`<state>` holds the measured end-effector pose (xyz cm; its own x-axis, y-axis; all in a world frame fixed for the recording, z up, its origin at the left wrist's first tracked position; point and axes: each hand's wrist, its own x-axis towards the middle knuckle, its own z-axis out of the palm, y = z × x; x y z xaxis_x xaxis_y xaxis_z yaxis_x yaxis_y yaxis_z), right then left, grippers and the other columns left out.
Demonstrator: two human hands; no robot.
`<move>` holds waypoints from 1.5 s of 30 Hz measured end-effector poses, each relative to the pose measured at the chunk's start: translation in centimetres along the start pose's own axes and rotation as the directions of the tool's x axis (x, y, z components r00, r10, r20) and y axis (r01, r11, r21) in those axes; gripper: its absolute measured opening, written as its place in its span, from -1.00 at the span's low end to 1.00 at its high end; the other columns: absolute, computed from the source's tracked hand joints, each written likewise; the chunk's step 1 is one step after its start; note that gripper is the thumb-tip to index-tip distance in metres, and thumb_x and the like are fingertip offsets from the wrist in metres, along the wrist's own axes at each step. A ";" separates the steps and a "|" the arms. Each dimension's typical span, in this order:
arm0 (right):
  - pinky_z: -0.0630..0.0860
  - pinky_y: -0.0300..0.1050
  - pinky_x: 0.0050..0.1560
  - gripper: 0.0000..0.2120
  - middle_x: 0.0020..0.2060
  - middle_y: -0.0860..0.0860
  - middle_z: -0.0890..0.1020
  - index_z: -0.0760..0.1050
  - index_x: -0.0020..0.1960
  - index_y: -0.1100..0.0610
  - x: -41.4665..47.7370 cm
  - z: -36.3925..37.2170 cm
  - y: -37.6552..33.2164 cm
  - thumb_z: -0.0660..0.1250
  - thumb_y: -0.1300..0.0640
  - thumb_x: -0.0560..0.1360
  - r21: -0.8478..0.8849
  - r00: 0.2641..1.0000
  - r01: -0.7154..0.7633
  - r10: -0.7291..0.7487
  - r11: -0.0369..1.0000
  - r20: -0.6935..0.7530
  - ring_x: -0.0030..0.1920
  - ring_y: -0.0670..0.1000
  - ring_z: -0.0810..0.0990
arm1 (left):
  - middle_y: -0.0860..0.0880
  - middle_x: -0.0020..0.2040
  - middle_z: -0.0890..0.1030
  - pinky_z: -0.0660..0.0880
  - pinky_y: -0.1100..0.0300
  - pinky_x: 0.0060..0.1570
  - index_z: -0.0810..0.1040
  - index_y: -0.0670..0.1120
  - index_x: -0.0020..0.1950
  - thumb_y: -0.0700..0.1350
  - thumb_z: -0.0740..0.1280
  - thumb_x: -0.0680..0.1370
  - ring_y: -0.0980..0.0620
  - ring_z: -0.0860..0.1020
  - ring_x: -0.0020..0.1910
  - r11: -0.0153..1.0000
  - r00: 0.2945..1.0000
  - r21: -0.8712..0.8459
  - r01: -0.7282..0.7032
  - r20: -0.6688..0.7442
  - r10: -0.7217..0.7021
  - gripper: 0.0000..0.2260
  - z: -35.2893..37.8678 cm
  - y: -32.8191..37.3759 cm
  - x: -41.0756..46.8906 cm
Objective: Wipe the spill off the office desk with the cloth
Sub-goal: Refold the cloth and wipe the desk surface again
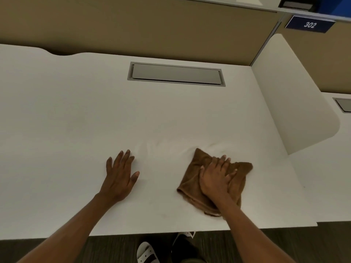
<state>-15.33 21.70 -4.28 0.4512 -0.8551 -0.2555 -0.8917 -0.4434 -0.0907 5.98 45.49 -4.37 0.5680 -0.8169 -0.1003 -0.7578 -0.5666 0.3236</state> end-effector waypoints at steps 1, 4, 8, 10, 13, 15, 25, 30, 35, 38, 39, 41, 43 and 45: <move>-0.16 0.50 0.37 -0.39 0.51 0.32 0.04 0.09 0.49 0.27 1.0 -0.3 0.3 0.00 -0.10 0.58 0.003 1.000 -0.020 0.020 1.000 -0.001 0.51 0.31 -0.11 | -0.19 0.53 0.20 -0.03 -0.23 0.45 0.28 -0.21 0.45 0.29 -0.22 0.56 -0.15 0.09 0.53 1.000 1.000 0.013 0.008 0.008 -0.008 -0.27 0.0 0.0 0.1; -0.15 0.52 0.37 -0.38 0.50 0.33 0.06 0.11 0.48 0.29 4.6 -1.3 1.2 0.01 -0.10 0.58 0.025 0.997 -0.078 0.078 0.997 -0.020 0.51 0.34 -0.09 | -0.22 0.52 0.21 0.03 -0.24 0.44 0.27 -0.23 0.45 0.28 -0.19 0.56 -0.18 0.10 0.52 0.995 0.998 0.091 0.044 0.042 -0.048 -0.27 0.3 0.1 0.4; -0.17 0.51 0.36 -0.36 0.50 0.34 0.04 0.08 0.49 0.30 10.1 -3.1 1.2 0.01 -0.11 0.57 0.050 0.992 -0.122 0.124 0.991 -0.038 0.50 0.35 -0.09 | -0.23 0.51 0.21 0.08 -0.24 0.43 0.23 -0.24 0.46 0.27 -0.14 0.56 -0.20 0.10 0.52 0.983 0.995 0.172 0.069 0.053 -0.079 -0.29 0.9 -0.1 0.7; -0.17 0.50 0.37 -0.35 0.50 0.34 0.04 0.07 0.50 0.31 11.9 -3.5 0.5 0.01 -0.10 0.58 0.046 0.995 -0.091 0.093 0.995 -0.047 0.51 0.34 -0.09 | -0.23 0.51 0.22 0.09 -0.24 0.43 0.22 -0.24 0.46 0.26 -0.13 0.56 -0.20 0.10 0.52 0.980 0.995 0.183 0.073 0.054 -0.084 -0.31 1.1 -0.3 0.8; -0.13 0.49 0.38 -0.35 0.49 0.36 0.07 0.09 0.50 0.32 13.1 -3.3 -1.2 0.01 -0.11 0.58 0.000 0.997 0.004 -0.004 1.000 -0.072 0.50 0.35 -0.05 | -0.23 0.51 0.22 0.08 -0.25 0.43 0.21 -0.23 0.46 0.25 -0.13 0.57 -0.20 0.10 0.52 0.981 0.996 0.183 0.065 0.041 -0.074 -0.32 1.4 -0.4 0.9; -0.14 0.49 0.38 -0.34 0.49 0.36 0.10 0.11 0.49 0.31 12.9 -2.9 -2.6 0.01 -0.13 0.58 -0.041 0.993 0.084 -0.087 0.996 -0.080 0.50 0.34 -0.02 | -0.23 0.51 0.22 0.07 -0.24 0.43 0.21 -0.23 0.47 0.24 -0.14 0.57 -0.20 0.10 0.52 0.984 0.998 0.167 0.055 0.030 -0.061 -0.32 1.4 -0.5 0.9; -0.17 0.41 0.42 -0.31 0.49 0.31 0.16 0.20 0.47 0.25 3.9 0.6 -9.6 -0.03 -0.18 0.51 -0.129 0.858 0.500 -0.510 0.857 -0.062 0.51 0.29 0.02 | -0.21 0.52 0.19 -0.06 -0.16 0.49 0.14 -0.25 0.50 0.24 -0.23 0.58 -0.12 0.04 0.54 0.999 0.998 -0.021 0.027 -0.050 -0.028 -0.29 0.8 -0.4 0.3; -0.16 0.41 0.41 -0.33 0.49 0.30 0.18 0.23 0.46 0.24 -2.5 2.5 -11.2 0.01 -0.19 0.52 -0.145 0.752 0.647 -0.658 0.749 -0.042 0.51 0.31 0.02 | -0.22 0.49 0.26 -0.04 -0.17 0.49 0.18 -0.26 0.49 0.25 -0.22 0.58 -0.12 0.11 0.52 0.987 0.992 -0.163 -0.001 -0.121 -0.019 -0.29 0.3 -0.4 0.0; -0.14 0.44 0.40 -0.32 0.48 0.29 0.20 0.25 0.45 0.21 -7.0 3.6 -10.8 0.01 -0.23 0.51 -0.142 0.726 0.679 -0.688 0.720 -0.021 0.51 0.30 0.05 | -0.21 0.48 0.28 -0.07 -0.12 0.49 0.24 -0.24 0.47 0.14 -0.09 0.57 -0.09 0.09 0.53 0.980 0.991 -0.198 0.005 -0.131 -0.031 -0.39 0.3 -0.4 -0.1; -0.12 0.46 0.38 -0.30 0.49 0.28 0.19 0.24 0.46 0.21 -8.7 3.8 -10.0 0.01 -0.25 0.51 -0.135 0.725 0.682 -0.689 0.719 -0.002 0.51 0.29 0.03 | -0.20 0.48 0.29 -0.06 -0.12 0.49 0.25 -0.23 0.47 0.15 -0.09 0.58 -0.08 0.09 0.53 0.984 0.991 -0.176 0.026 -0.125 -0.048 -0.39 0.3 -0.3 -0.1; -0.12 0.48 0.37 -0.30 0.49 0.28 0.18 0.23 0.46 0.20 -9.1 3.9 -9.5 0.02 -0.26 0.51 -0.132 0.728 0.681 -0.686 0.721 0.008 0.51 0.30 0.02 | -0.21 0.48 0.29 -0.04 -0.13 0.49 0.25 -0.24 0.46 0.20 -0.12 0.58 -0.09 0.10 0.53 0.988 0.992 -0.154 0.033 -0.117 -0.051 -0.35 0.3 -0.3 -0.1; -0.12 0.52 0.35 -0.29 0.48 0.29 0.19 0.23 0.46 0.20 -9.8 4.1 -8.5 0.03 -0.27 0.50 -0.123 0.739 0.671 -0.674 0.731 0.027 0.51 0.31 0.03 | -0.21 0.48 0.28 0.00 -0.16 0.48 0.26 -0.24 0.46 0.27 -0.21 0.57 -0.14 0.12 0.52 0.996 0.995 -0.081 0.044 -0.088 -0.052 -0.27 0.2 -0.2 -0.1; -0.14 0.54 0.34 -0.29 0.48 0.30 0.20 0.23 0.46 0.20 -10.3 4.2 -7.4 0.04 -0.28 0.50 -0.116 0.764 0.643 -0.644 0.757 0.032 0.50 0.32 0.05 | -0.22 0.49 0.28 0.03 -0.18 0.46 0.26 -0.24 0.46 0.29 -0.25 0.55 -0.16 0.13 0.52 0.998 0.997 -0.006 0.056 -0.048 -0.056 -0.23 0.2 -0.1 0.1; -0.14 0.56 0.33 -0.30 0.47 0.31 0.22 0.25 0.45 0.20 -10.6 4.2 -6.4 0.04 -0.28 0.51 -0.114 0.807 0.589 -0.590 0.800 0.030 0.49 0.33 0.09 | -0.23 0.49 0.27 0.05 -0.19 0.45 0.24 -0.23 0.47 0.30 -0.25 0.54 -0.18 0.13 0.52 0.997 0.998 0.046 0.064 -0.016 -0.063 -0.23 0.2 0.0 0.2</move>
<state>-14.59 34.75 -4.98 0.8890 -0.4203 -0.1819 -0.4435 -0.8891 -0.1131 6.02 45.35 -4.63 0.6200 -0.7775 -0.1054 -0.7338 -0.6221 0.2729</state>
